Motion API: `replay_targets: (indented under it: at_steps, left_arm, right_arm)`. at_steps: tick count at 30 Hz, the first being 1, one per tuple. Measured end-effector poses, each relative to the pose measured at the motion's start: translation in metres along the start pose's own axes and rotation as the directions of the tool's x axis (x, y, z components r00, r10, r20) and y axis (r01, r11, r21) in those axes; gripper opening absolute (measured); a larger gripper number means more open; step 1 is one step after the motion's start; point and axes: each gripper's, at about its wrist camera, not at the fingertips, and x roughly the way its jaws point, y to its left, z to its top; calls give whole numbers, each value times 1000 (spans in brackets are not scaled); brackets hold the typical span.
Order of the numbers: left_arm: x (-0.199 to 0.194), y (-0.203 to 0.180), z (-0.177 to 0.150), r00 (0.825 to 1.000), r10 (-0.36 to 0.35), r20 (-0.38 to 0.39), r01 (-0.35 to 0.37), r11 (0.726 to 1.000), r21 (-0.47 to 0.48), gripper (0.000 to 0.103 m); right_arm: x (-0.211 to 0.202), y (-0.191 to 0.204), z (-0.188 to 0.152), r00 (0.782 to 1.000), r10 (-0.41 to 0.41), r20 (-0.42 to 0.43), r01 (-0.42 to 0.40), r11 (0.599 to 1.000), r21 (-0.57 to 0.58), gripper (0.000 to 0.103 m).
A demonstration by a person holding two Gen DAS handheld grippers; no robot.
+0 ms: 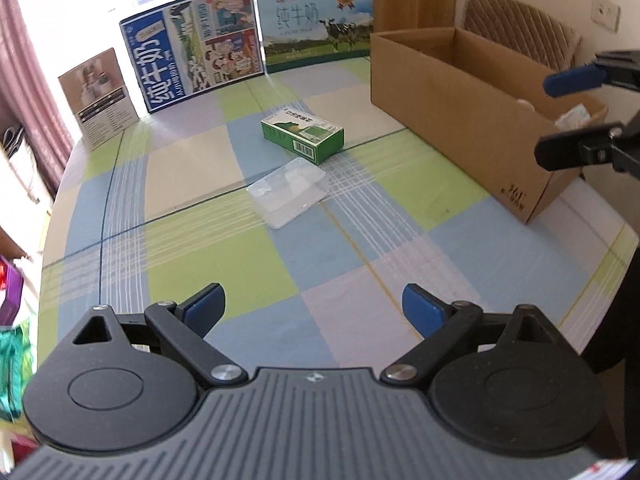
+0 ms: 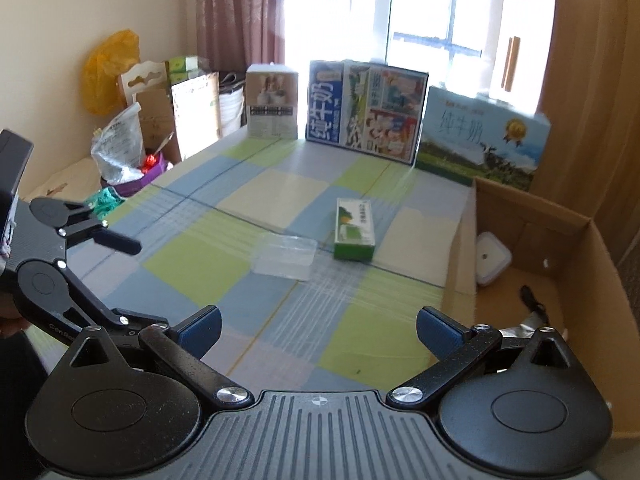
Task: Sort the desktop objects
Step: 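Move both tools back over the table toward the container and spray box, then grasp the clear plastic container with the left tool while the right grasps the green spray box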
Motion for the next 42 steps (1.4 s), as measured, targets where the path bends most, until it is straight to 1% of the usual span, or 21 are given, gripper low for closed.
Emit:
replay_targets:
  at_steps: [4,7,10,13,15,19,20,22,25,28,29,32,34,35,36,40,42]
  left_arm:
    - [16,3,7,999,-40,-5,41,996,81,93]
    - [32,5,15,998,-61,-17,62,984,168,92]
    - [47,7,26,997,-77,-15,78,967,241,92]
    - [62,12,38,994,-106,-3,103,951,291,91]
    - [74,14,45,991,-131,-8,126,933,337,89]
    - [98,17,56,992,-123,-31,125,901,415,89]
    - [104,19,59,992,-124,-36,128,897,423,89]
    - [115,23,63,991,-129,-44,135,890,436,89]
    - [131,28,69,988,-145,-59,156,878,453,87]
    - [145,31,72,986,-147,-78,166,861,480,81]
    - [150,32,73,985,-151,-85,173,855,489,77]
    - [162,36,77,981,-165,-101,193,844,500,75]
    - [168,39,79,977,-180,-112,212,842,497,75]
    - [171,41,81,975,-188,-116,221,841,494,73]
    - [174,42,82,973,-196,-121,230,841,490,70]
    - [185,46,86,967,-222,-126,256,845,470,66]
    - [189,48,87,962,-240,-130,273,847,457,60]
  right_arm:
    - [18,-2,4,999,16,-36,-17,1000,-18,101]
    - [32,-6,9,998,25,-62,-27,999,-31,101]
    - [46,-11,17,995,39,-92,-43,998,-38,101]
    - [64,-16,29,990,57,-127,-64,997,-51,101]
    - [77,-21,38,987,66,-143,-75,995,-60,101]
    - [101,-33,57,983,67,-173,-80,994,-71,100]
    - [108,-34,61,981,60,-182,-76,994,-81,98]
    - [120,-38,69,978,56,-203,-80,991,-108,90]
    - [141,-41,77,969,51,-242,-90,984,-153,85]
    - [162,-43,84,960,57,-273,-108,979,-175,83]
    - [168,-44,86,957,64,-283,-118,977,-178,81]
    - [186,-50,95,946,86,-311,-142,977,-161,79]
    - [198,-55,101,938,105,-331,-159,977,-140,77]
    - [205,-58,103,934,110,-340,-162,978,-129,77]
    - [212,-61,106,932,108,-347,-159,980,-122,76]
    - [235,-69,110,924,95,-371,-149,981,-121,72]
    - [246,-72,112,921,88,-379,-144,982,-123,71]
